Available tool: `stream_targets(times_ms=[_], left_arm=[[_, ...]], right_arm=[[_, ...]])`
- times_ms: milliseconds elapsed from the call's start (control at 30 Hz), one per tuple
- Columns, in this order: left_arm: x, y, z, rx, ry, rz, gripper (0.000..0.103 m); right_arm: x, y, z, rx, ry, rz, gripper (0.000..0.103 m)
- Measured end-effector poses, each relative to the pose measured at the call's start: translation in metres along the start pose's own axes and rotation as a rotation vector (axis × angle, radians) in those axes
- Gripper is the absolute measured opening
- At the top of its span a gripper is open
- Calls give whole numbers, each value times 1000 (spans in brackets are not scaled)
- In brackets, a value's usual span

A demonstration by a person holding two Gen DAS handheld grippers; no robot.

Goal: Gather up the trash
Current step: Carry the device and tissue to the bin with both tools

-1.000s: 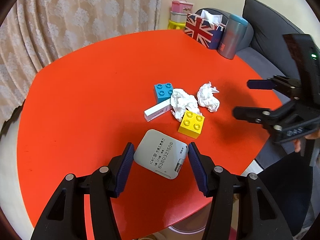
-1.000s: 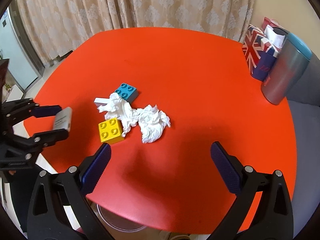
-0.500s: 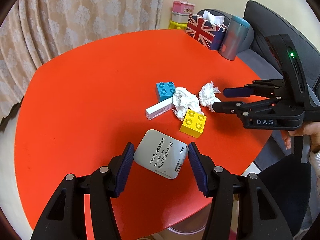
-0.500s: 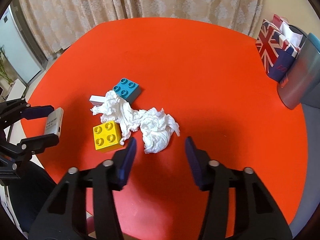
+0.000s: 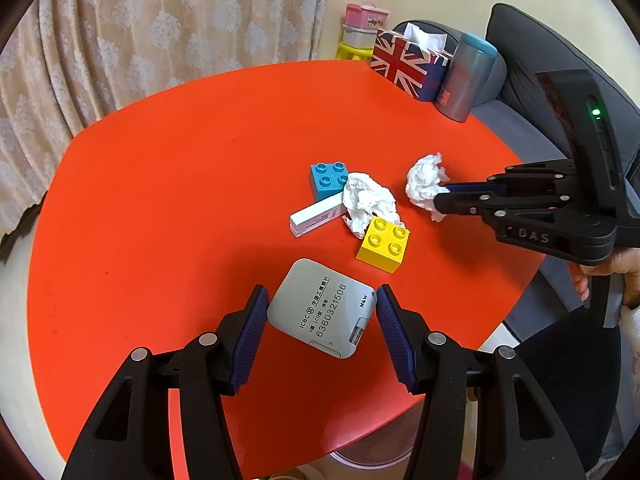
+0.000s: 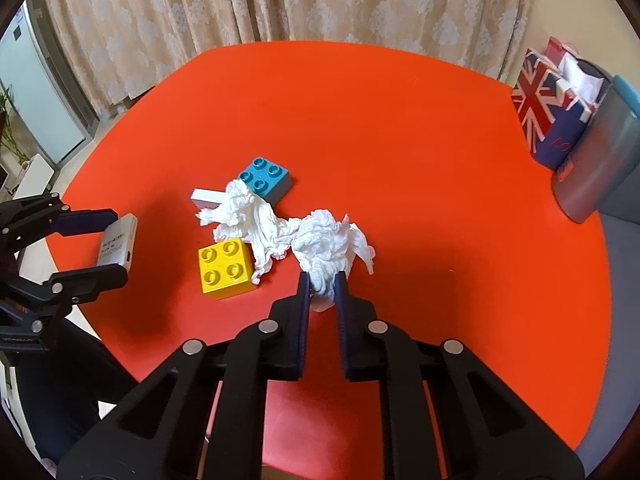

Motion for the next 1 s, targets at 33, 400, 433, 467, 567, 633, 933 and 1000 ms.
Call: stream_targets(times_ms=[33,400,433,467,567,633,933,1000], left_arm=[[-1,0,1,2,4,2,54],[-26,-15,19,13,6,33,54],[-30,-17,21,15,5,38,54],[-33,-19,24,17,3,43,54],[-42,-24,31,28,4,54,54],[-47,-28,37,33,2,57,54],[-60,-55,57,44,-18,54,54],[-62,-62,60,36,-21,52,54]], right_arm=[[-4,-1,0,3,0,6,12],[-59,-23,-14,-7,19,59,12],[-63,-26,-17,-10,26,62,12],[-70,-30,-21,-16,34,71,12],[-89,-44,-29,-31,48,88,12],[-98,-52,-34,-40,59,93,12],[-115,-97,-56,-81,133,60,12],[-112,-107,-58,-76,146,40,12]])
Point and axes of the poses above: each gripper's, at about its wrist camera, not at the fingertips, and x roughly the way its jaws point, z to its right, y to its top, the point moved 4 cm from there along x, roughly the way its jaws point, and after that the axes turned 6 degrees about x, right-handed, at the moved point
